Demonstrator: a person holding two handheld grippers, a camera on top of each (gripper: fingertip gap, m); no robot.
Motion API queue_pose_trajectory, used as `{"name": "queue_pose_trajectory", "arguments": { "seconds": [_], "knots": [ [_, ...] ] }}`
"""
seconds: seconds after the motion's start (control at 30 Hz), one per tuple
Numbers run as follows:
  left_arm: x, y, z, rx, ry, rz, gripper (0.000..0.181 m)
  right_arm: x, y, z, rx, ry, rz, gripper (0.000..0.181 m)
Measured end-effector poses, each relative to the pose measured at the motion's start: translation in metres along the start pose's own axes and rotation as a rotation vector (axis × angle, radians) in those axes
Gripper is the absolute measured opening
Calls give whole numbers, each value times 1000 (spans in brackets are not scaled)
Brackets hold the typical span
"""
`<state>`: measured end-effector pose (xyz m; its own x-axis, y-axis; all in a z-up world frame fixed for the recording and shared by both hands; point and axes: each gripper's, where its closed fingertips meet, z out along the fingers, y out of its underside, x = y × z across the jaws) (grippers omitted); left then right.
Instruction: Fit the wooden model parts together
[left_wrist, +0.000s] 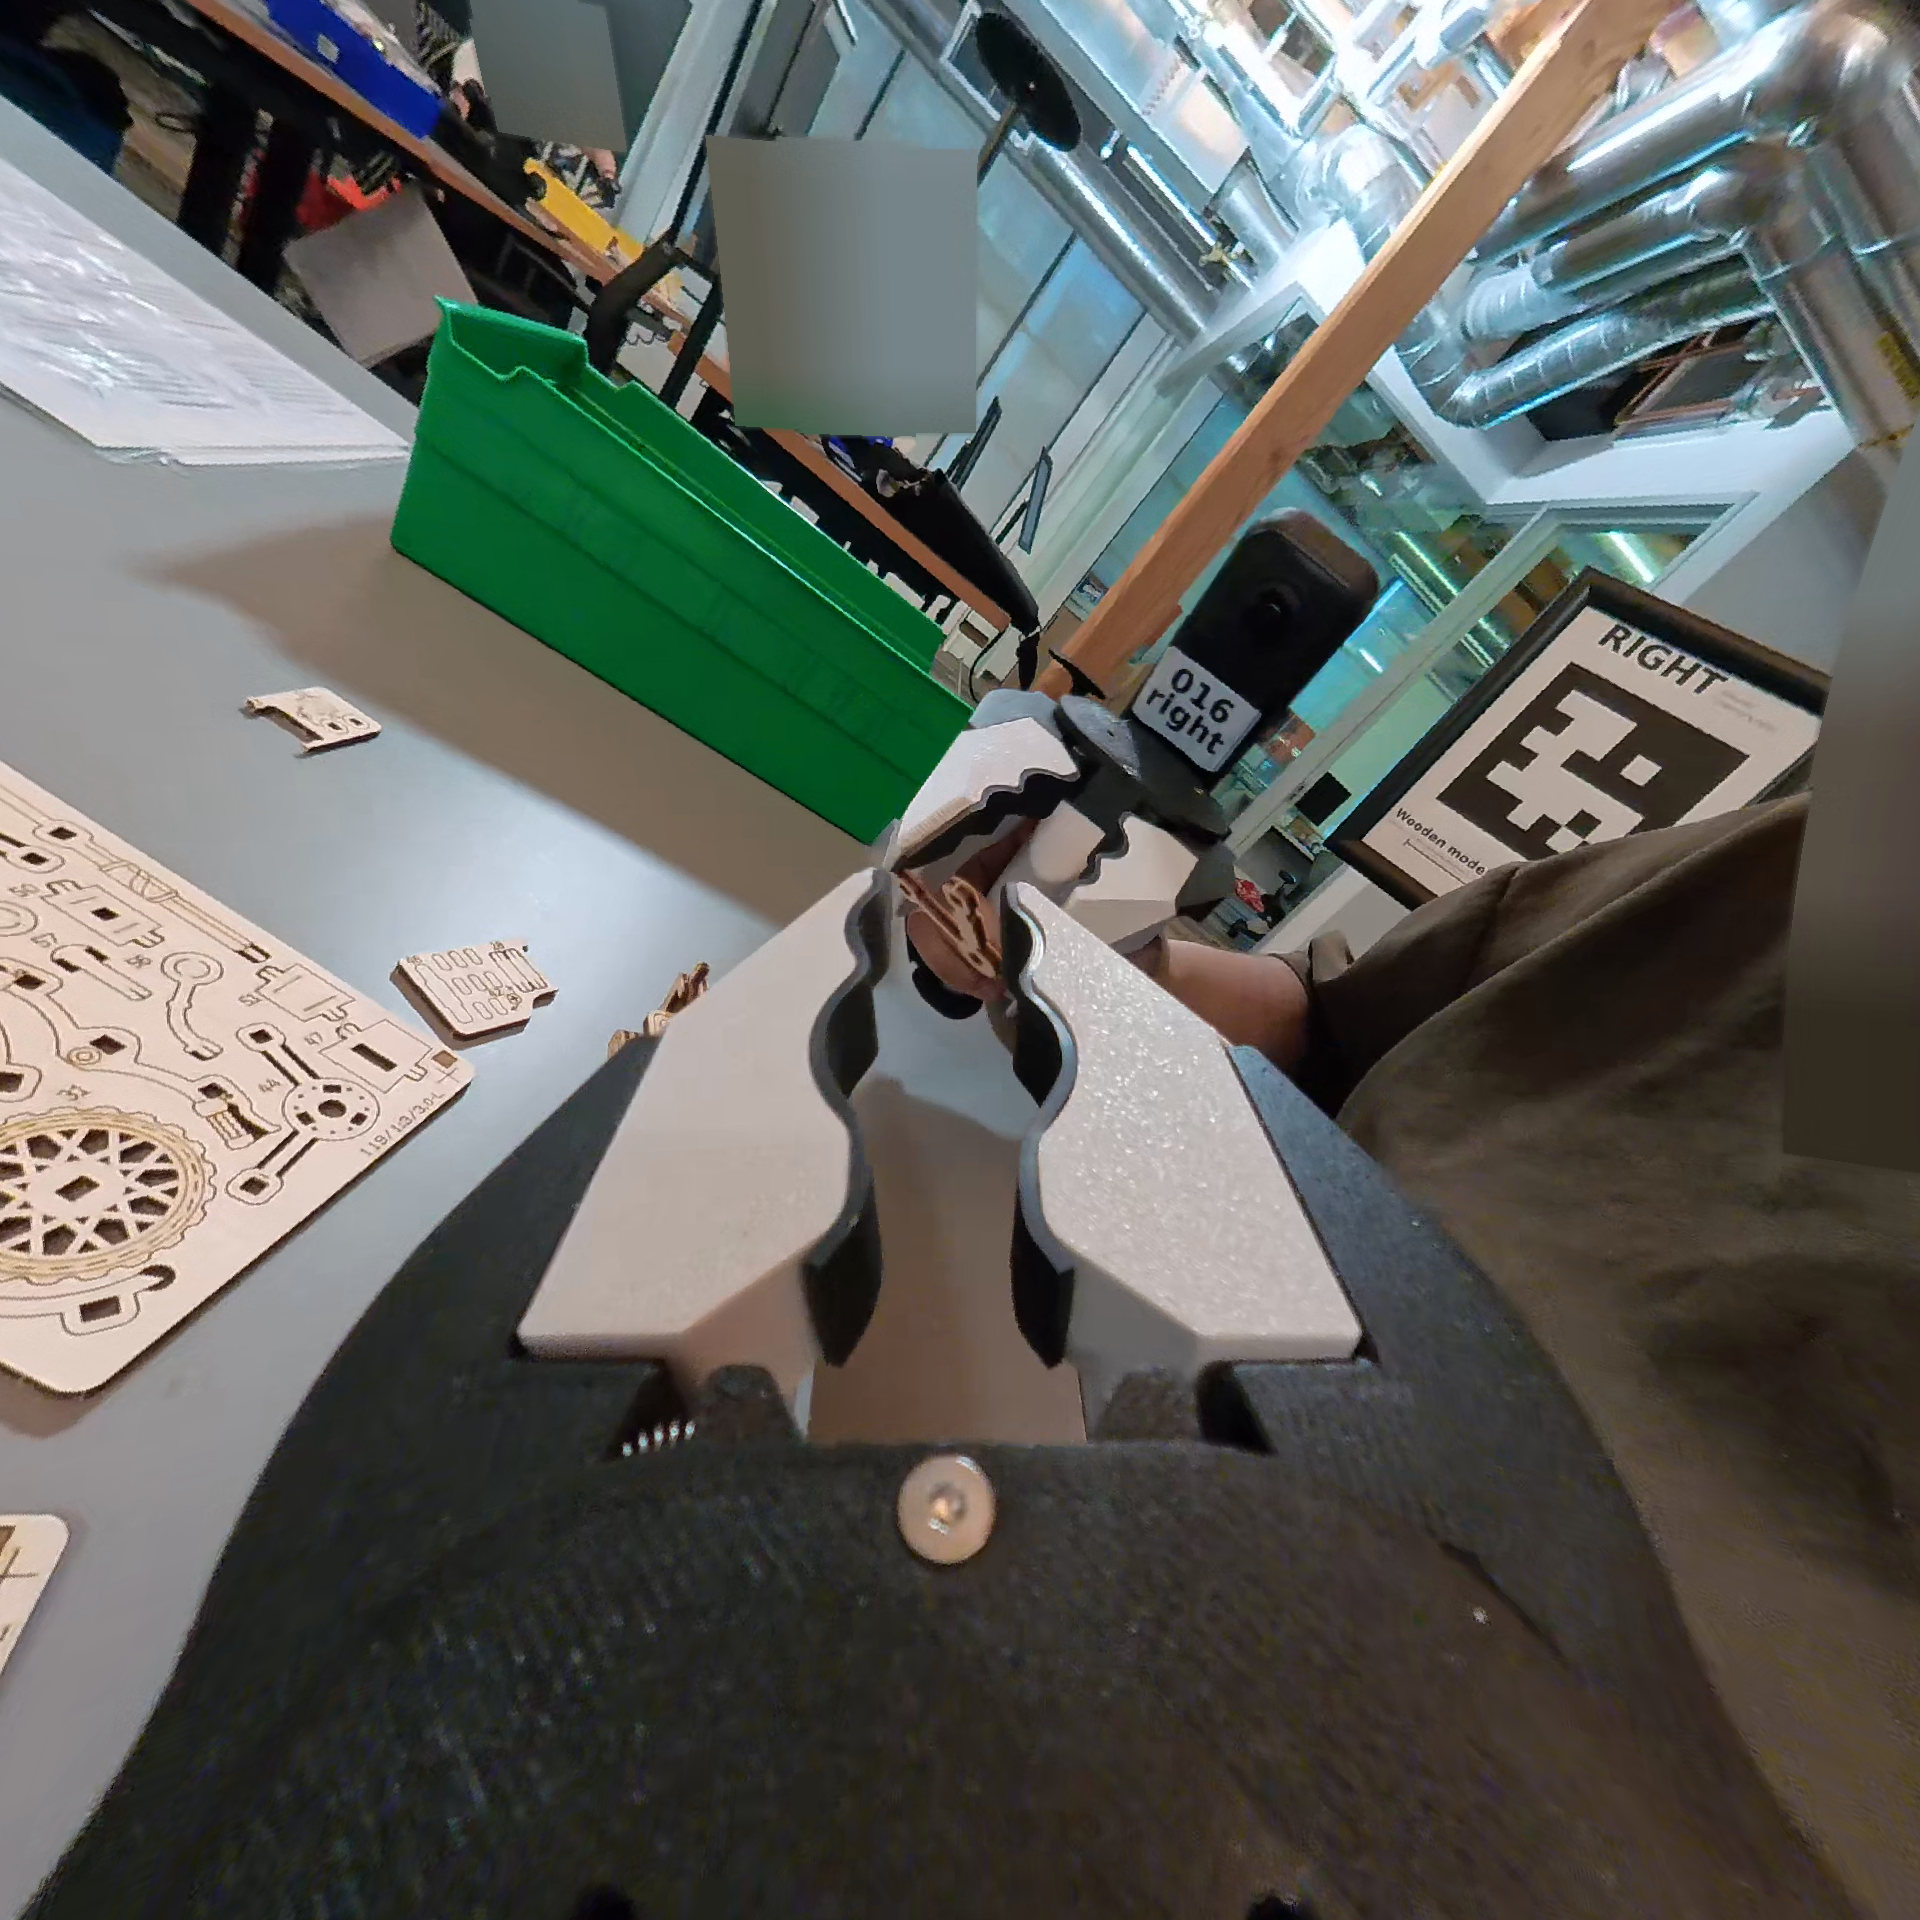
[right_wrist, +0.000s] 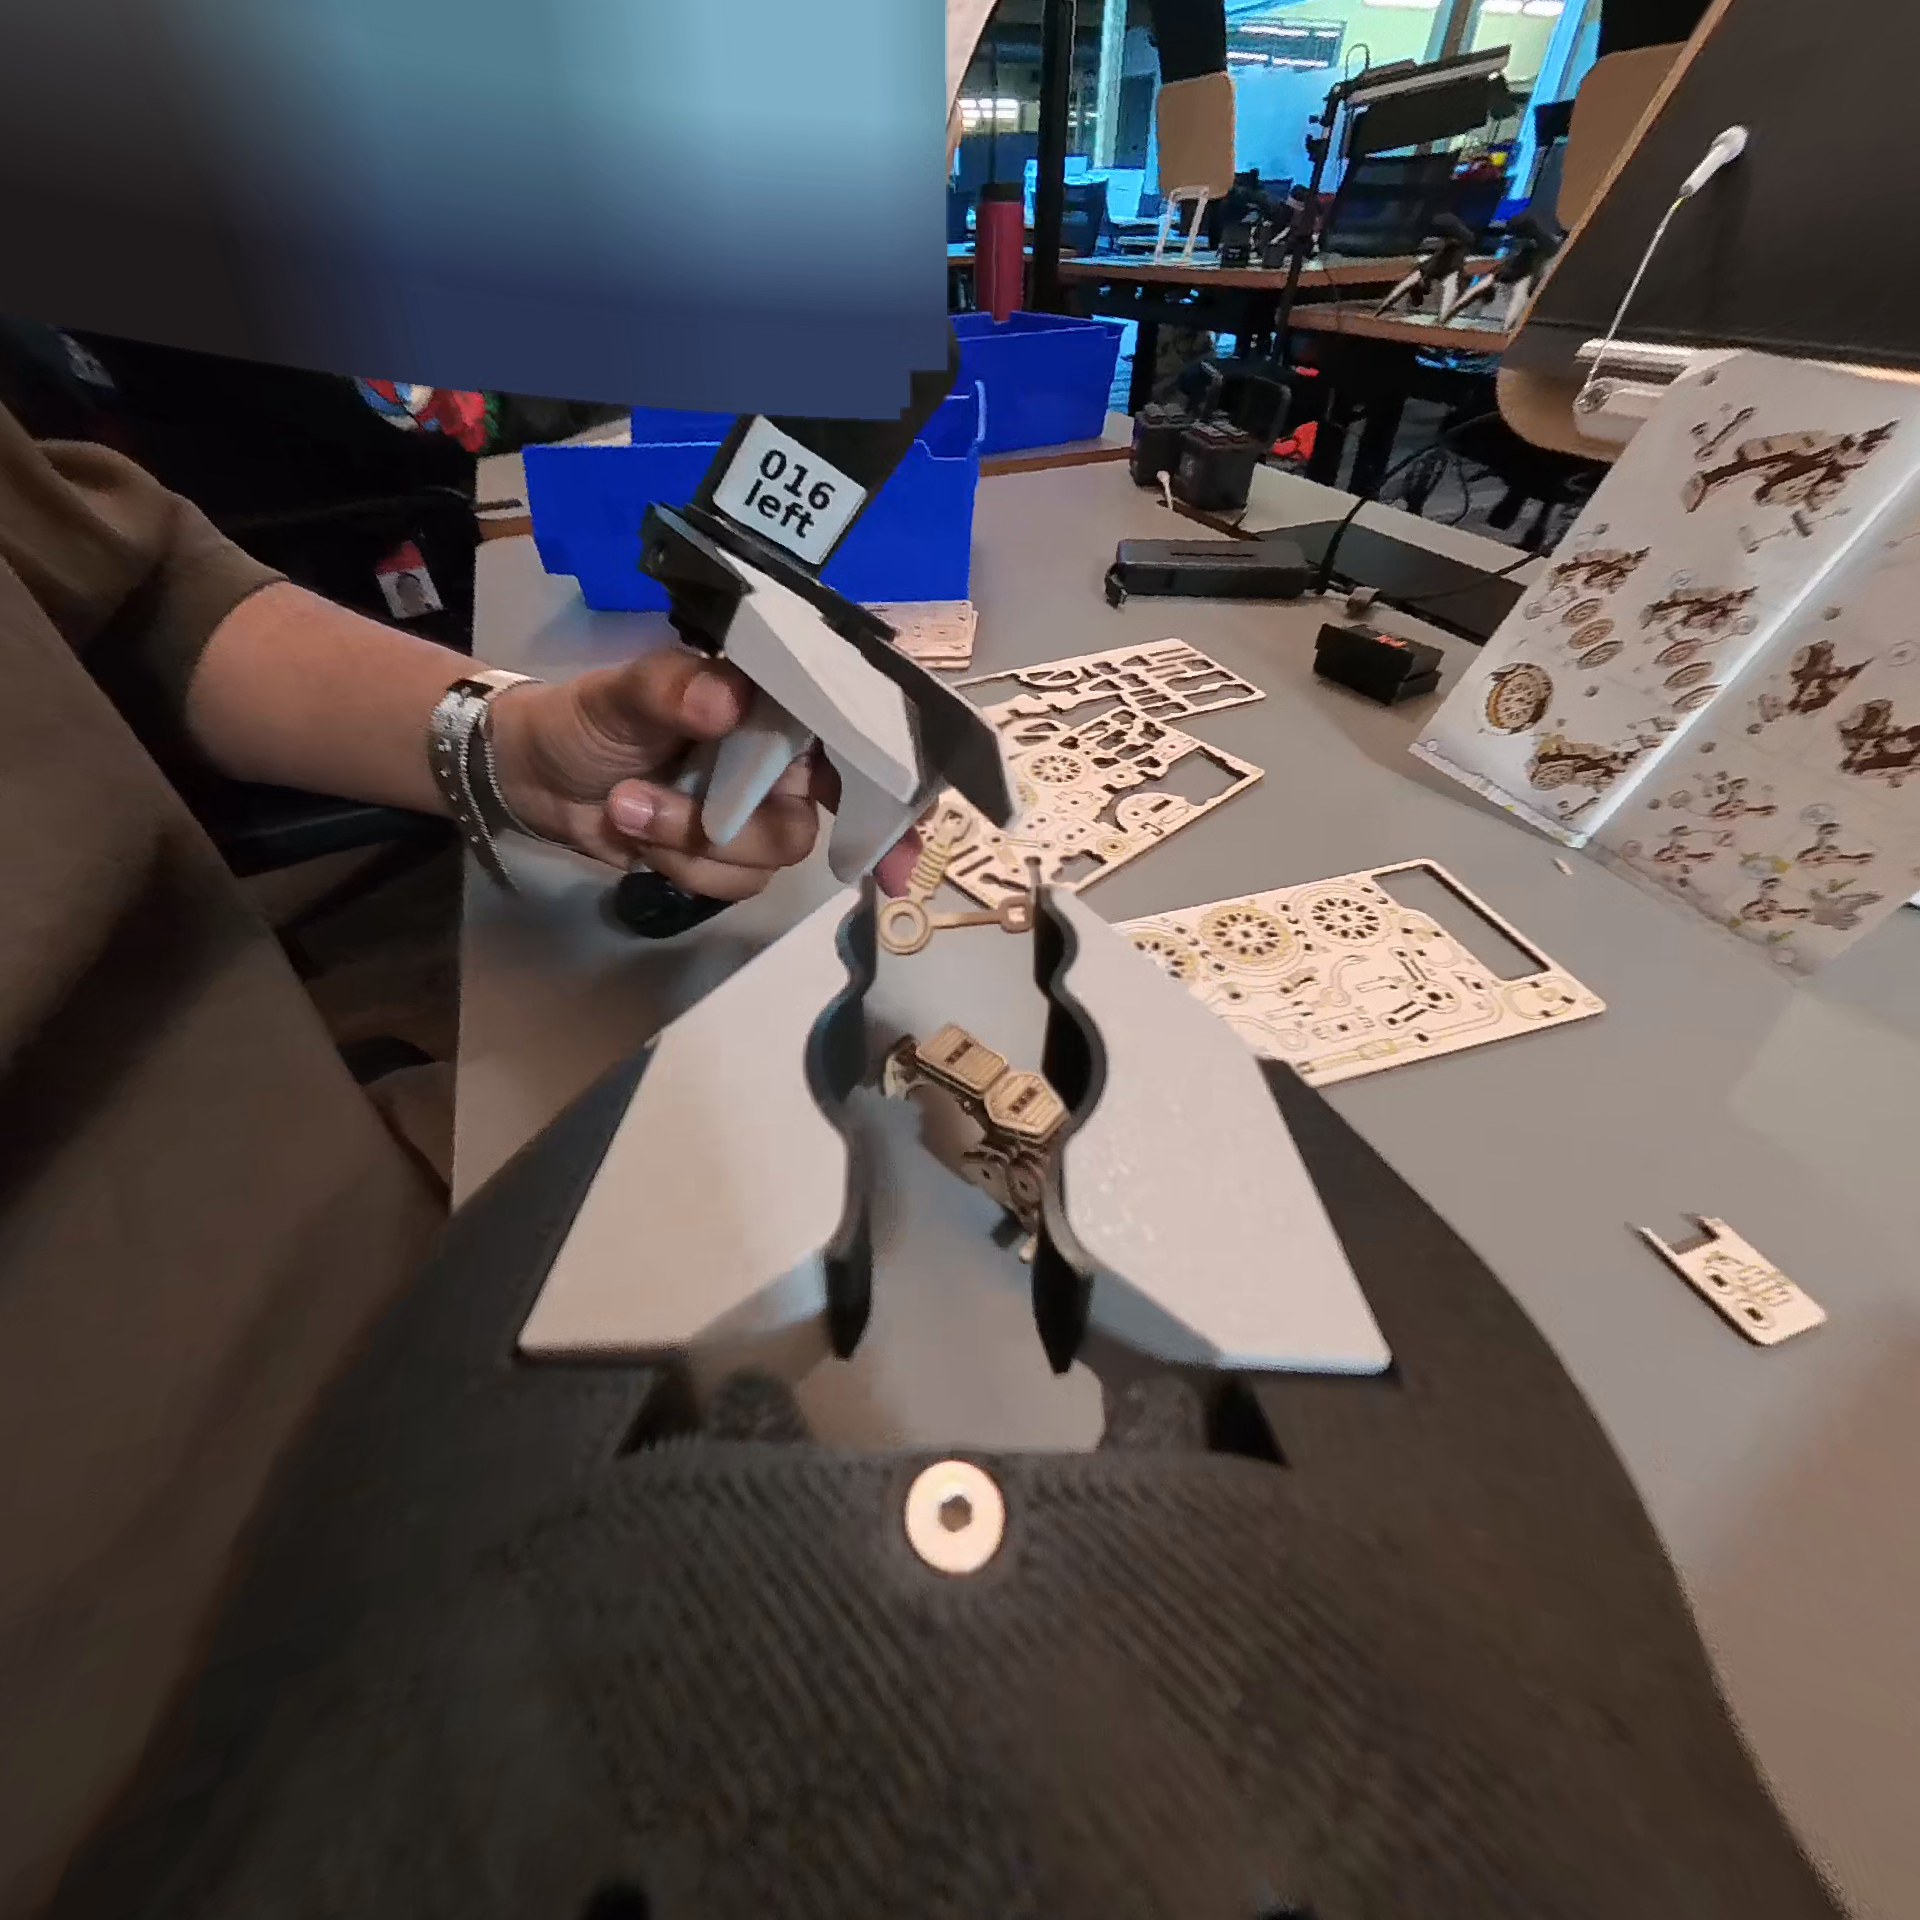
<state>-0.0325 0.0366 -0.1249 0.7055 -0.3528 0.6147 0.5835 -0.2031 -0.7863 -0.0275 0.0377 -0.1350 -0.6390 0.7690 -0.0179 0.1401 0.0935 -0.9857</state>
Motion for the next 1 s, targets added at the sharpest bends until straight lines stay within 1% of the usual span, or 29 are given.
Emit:
{"name": "queue_pose_trajectory", "arguments": {
  "seconds": [0.23,0.4,0.7,0.83,1.0],
  "knots": [
    [3,4,2,-19,15,14,16,2,-3,-3,36,-32,77,28],
    [4,5,3,-25,22,13,14,0,-4,-2,43,-53,95,28],
    [4,5,1,-24,37,22,15,-4,-4,-3,55,-97,124,28],
    [11,8,-1,-46,91,82,21,-18,-13,-6,107,-208,161,28],
    [30,6,-4,-36,182,154,23,-33,-20,-11,153,-369,287,28]
  ]
}}
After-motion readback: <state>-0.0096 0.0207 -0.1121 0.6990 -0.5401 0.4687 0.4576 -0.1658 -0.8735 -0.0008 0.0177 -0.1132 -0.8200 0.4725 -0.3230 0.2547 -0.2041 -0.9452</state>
